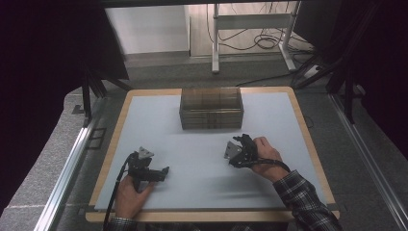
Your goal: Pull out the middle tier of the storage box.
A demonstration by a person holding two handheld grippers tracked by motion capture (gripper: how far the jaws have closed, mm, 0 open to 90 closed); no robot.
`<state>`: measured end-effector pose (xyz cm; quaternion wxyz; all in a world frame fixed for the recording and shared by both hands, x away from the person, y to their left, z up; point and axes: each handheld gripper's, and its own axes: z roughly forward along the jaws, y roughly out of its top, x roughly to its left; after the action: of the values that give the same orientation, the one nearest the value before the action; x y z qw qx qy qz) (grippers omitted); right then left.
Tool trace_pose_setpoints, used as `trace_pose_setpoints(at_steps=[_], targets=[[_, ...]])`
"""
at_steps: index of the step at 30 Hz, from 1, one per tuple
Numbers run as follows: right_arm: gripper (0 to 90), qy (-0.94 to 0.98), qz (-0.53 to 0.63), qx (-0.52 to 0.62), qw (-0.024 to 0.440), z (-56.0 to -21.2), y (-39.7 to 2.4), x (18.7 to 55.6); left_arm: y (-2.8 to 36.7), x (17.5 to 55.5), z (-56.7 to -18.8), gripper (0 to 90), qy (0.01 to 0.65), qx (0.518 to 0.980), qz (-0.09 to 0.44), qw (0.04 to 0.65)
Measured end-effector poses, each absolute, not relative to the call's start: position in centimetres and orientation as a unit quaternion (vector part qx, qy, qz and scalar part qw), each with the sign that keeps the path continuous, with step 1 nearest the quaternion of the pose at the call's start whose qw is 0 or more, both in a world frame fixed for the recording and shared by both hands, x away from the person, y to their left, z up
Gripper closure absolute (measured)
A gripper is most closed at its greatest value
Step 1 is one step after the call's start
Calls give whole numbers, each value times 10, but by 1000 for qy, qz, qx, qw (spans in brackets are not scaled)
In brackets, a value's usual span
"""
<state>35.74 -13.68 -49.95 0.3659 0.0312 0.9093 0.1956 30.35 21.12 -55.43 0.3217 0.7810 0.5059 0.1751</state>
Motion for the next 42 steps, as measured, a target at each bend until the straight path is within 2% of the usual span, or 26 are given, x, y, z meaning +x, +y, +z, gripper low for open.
trace_pose_setpoints(at_steps=[18,42], targets=[[377,893,169,-9,417,-504,-118,359,211,303,-554,0,507,780,174,322],[476,877,117,-39,465,-509,-99,371,211,303,-554,0,507,780,174,323]])
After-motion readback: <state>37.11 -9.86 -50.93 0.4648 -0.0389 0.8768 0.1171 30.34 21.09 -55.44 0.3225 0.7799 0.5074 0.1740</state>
